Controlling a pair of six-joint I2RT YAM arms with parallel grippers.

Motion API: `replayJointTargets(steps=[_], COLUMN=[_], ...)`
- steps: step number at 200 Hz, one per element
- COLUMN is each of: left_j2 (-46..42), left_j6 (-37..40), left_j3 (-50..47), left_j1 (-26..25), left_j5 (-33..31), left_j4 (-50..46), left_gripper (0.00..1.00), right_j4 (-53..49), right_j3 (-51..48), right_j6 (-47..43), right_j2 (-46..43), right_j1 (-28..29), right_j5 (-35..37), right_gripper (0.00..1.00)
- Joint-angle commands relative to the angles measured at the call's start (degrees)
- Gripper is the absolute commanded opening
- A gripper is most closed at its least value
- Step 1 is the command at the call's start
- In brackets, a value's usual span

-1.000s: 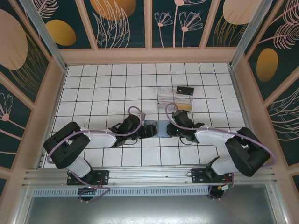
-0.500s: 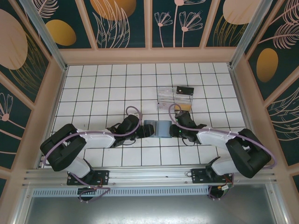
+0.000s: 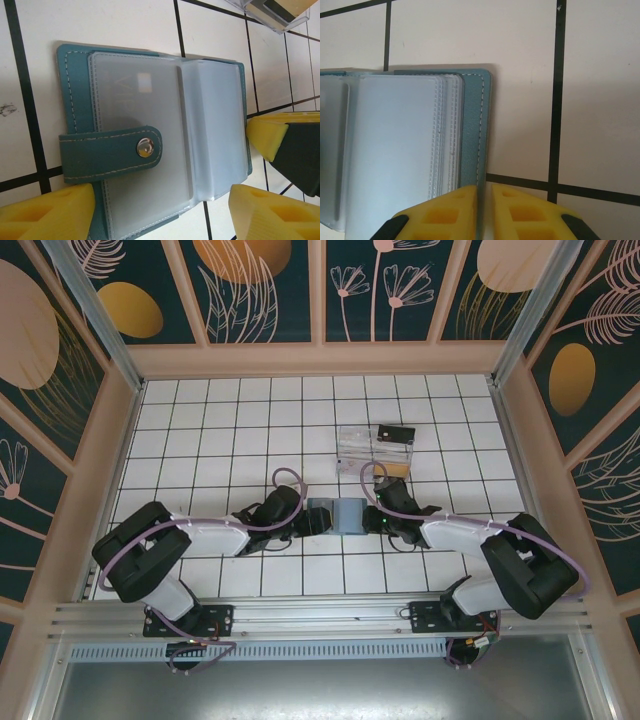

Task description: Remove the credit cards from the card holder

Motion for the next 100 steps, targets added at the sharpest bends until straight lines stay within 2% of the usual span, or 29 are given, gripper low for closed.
replayJointTargets(steps=[1, 62, 100], left_j2=[1.79, 1.50, -1.16], left_j6=[0.88, 0.59, 0.76], left_j3=[1.73, 1.54, 0.83], left_j1=[-0.19, -0.26, -0.21], left_j5=[1.31, 3.35, 0.21], left_j4=[0.19, 3.13, 1.09], left_gripper=[0.72, 0.71, 0.71], right_j4=[0.31, 0.57, 0.44], right_j3=[-0.47, -0.77, -0.77], right_j6=[0.70, 0.87, 0.88], right_j2=[0.93, 1.23, 1.11], right_j1=[0.04, 0.14, 0.16], right_j5=[-0.95, -1.13, -1.08], right_gripper=[0.18, 0.18, 0.18])
